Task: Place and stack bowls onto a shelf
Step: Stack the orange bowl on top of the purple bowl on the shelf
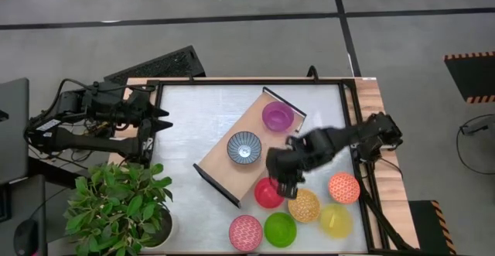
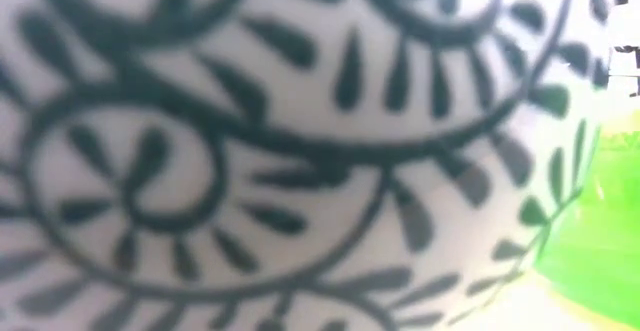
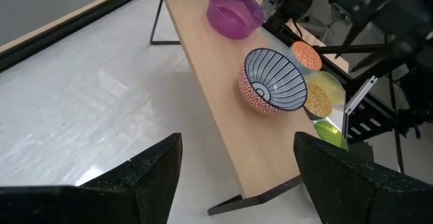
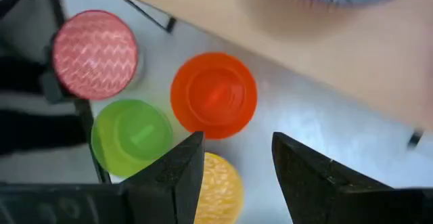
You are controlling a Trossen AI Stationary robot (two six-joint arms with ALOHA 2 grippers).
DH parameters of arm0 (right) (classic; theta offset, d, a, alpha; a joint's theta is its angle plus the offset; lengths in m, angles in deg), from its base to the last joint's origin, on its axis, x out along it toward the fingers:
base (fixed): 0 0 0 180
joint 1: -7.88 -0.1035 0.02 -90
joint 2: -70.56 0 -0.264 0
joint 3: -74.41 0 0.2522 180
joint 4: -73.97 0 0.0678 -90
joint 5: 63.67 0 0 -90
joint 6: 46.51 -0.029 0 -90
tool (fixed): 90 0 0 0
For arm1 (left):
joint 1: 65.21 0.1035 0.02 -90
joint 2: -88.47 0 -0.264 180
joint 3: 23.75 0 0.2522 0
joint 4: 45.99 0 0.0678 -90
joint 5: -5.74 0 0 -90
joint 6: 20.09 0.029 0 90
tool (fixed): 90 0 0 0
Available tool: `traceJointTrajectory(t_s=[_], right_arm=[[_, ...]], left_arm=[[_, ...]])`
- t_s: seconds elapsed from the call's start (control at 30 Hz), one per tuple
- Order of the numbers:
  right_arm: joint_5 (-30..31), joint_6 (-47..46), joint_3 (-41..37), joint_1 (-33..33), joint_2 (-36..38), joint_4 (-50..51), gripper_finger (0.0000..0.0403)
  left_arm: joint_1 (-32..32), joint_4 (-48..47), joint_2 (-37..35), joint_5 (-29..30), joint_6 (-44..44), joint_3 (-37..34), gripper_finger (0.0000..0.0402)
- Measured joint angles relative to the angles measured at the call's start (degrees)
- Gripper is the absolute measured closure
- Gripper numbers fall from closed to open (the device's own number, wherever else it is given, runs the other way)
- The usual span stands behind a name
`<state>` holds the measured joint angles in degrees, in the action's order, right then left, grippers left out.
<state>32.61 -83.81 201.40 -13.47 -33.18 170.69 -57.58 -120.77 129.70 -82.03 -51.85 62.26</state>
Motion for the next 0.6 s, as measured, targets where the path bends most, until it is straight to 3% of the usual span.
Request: traceJointTrajectory(t_s=[0.23, 0.43, 0.6], right_arm=[[1.35, -19.23, -15.73, -3.92, -0.17, -9.96, 0.0198], [-2.89, -21.88, -27.46, -1.99, -0.17, -24.92, 0.0176], [-3.88, -20.98, -34.88, -0.23, -0.15, -31.13, 0.0173]], left_arm=[[0.0, -0.04, 0.01, 0.03, -0.68, 0.0, 0.0132], [0.0, -0.14, 0.02, 0.05, 0.27, 0.0, 0.0132], [-0.01, -1.57, 0.0, 0.08, 0.26, 0.0, 0.0132]])
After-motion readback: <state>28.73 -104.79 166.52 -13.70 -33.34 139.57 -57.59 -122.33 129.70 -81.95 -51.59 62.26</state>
